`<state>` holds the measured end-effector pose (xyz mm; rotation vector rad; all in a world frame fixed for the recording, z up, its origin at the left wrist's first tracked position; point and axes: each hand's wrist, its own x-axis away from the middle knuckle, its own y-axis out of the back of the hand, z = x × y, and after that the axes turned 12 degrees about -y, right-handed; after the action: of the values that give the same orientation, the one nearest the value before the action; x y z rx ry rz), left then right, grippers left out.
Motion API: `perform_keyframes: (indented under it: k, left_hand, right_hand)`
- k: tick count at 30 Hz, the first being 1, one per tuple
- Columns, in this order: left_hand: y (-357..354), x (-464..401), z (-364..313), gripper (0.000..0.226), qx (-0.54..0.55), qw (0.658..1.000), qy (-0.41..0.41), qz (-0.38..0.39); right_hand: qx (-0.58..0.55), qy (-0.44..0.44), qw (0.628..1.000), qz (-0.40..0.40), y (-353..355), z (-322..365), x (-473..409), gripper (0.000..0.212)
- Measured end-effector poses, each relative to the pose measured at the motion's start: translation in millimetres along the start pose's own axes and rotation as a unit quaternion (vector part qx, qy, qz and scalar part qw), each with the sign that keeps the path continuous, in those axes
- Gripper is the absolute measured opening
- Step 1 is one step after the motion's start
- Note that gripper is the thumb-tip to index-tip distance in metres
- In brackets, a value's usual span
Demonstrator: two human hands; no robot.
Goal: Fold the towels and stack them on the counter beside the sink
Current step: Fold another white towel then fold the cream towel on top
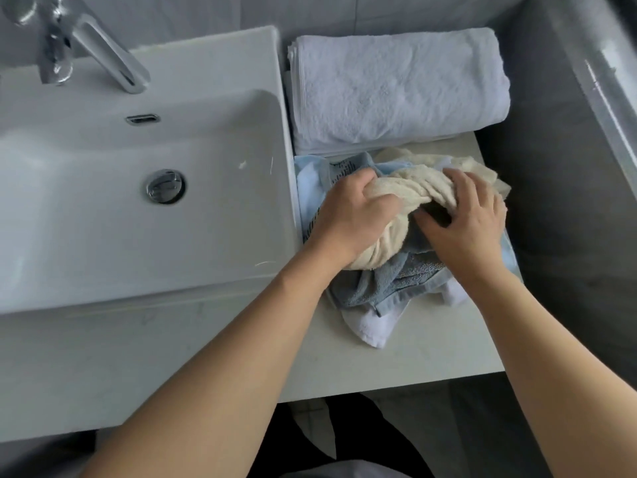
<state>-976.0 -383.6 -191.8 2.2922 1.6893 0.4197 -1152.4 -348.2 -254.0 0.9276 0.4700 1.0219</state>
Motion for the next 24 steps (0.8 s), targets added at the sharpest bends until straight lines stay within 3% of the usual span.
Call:
perform_keyframes:
  k: [4,7,11,15,18,20,24]
  left_hand:
    - [21,26,-12,0.018,0.194,0.98,0.026,-0.045]
    - [38,37,-10,0.016,0.279,0.956,0.055,-0.067]
    - [66,47,-3,0.044,0.266,0.957,0.112,-0.029]
    - [104,61,13,0.048,0.233,0.967,0.103,0.019]
    - [132,80,26,0.016,0.204,0.974,0.086,-0.049]
    - [154,96,37,0.011,0.178,0.977,0.072,-0.089]
    - [214,133,66,0.011,0.152,0.979,0.065,-0.123]
  right_hand:
    - [-0.051,0.014,0.998,0.022,16,10,-8,0.058]
    - [-0.066,0.046,0.996,0.038,15,23,-3,0.049]
    - [-0.109,0.009,0.994,0.016,5,46,15,0.034]
    - [-0.158,0.026,0.987,0.012,8,77,35,0.03]
    - [-0.23,0.016,0.966,0.12,11,115,50,0.027]
    - [-0.242,0.009,0.944,0.225,8,141,62,0.035]
    - [-0.244,-0.002,0.916,0.318,-13,192,98,0.035]
